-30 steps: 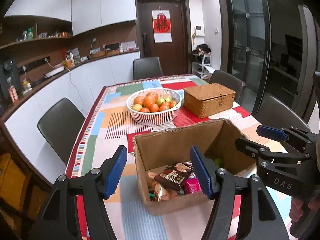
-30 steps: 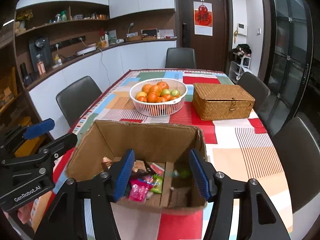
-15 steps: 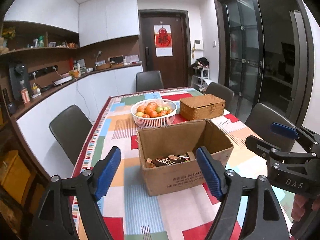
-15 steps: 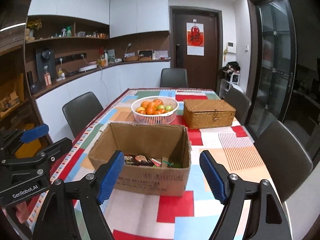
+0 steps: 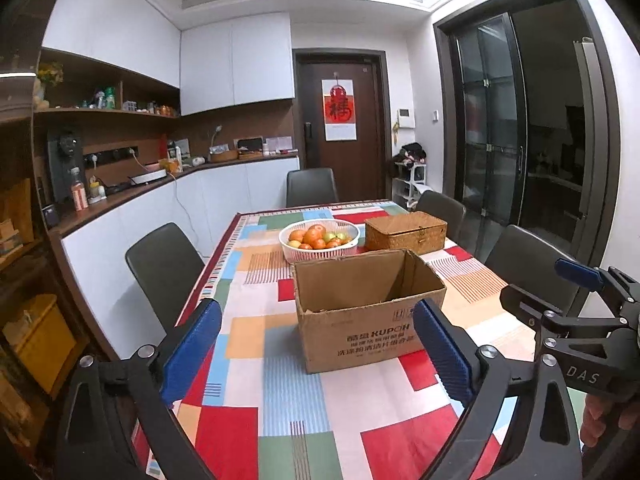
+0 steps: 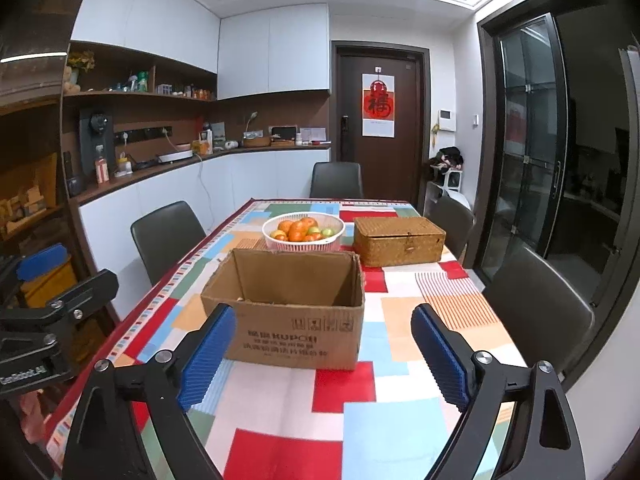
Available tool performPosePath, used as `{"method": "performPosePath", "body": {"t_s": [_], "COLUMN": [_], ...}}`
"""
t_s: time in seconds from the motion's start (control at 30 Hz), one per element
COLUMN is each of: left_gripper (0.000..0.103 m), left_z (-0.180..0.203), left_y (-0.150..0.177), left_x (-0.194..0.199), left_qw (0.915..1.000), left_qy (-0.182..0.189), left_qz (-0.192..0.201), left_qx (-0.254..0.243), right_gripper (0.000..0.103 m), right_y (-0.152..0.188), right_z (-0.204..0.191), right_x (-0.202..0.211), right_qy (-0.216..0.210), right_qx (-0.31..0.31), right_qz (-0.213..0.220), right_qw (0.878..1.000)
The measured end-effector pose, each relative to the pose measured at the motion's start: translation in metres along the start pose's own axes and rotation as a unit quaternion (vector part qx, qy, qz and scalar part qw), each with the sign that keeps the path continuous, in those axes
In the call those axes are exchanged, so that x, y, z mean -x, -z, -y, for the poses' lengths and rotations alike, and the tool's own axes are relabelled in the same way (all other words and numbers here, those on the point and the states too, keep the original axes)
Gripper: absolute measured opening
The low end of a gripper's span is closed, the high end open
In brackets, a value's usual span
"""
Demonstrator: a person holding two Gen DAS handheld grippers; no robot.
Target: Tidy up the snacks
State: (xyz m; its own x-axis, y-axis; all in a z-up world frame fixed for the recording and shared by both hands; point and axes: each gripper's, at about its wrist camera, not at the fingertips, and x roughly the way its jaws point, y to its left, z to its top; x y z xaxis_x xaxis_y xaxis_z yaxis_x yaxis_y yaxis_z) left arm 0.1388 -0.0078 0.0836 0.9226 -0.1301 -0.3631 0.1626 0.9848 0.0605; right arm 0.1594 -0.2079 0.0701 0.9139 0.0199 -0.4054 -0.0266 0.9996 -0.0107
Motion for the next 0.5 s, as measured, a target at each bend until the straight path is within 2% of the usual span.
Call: {"method": "performPosePath", "body": {"t_s": [0.17,0.5], "left_gripper": [0.103,0.103], "left_z": [-0.003,-0.001], "left_y": [0.009,0.017], "left_x": [0.016,0.028], "left_qw": [1.0,0.9998], "left_qy": [-0.008,-0.017], "left_qz": [0.004,-0.007], "left_qx": [0.003,-0.003], "right_gripper": [0.092,0.095], "right_y": [0.007,0.016], "right_z": [-0.002,0.002], "right_x": [0.017,0.036], "right_qy": [0.009,0.014], "right_qx": [0.006,-0.001], "right_qz": [0.004,0.007], "right_qw": [1.0,1.0]}}
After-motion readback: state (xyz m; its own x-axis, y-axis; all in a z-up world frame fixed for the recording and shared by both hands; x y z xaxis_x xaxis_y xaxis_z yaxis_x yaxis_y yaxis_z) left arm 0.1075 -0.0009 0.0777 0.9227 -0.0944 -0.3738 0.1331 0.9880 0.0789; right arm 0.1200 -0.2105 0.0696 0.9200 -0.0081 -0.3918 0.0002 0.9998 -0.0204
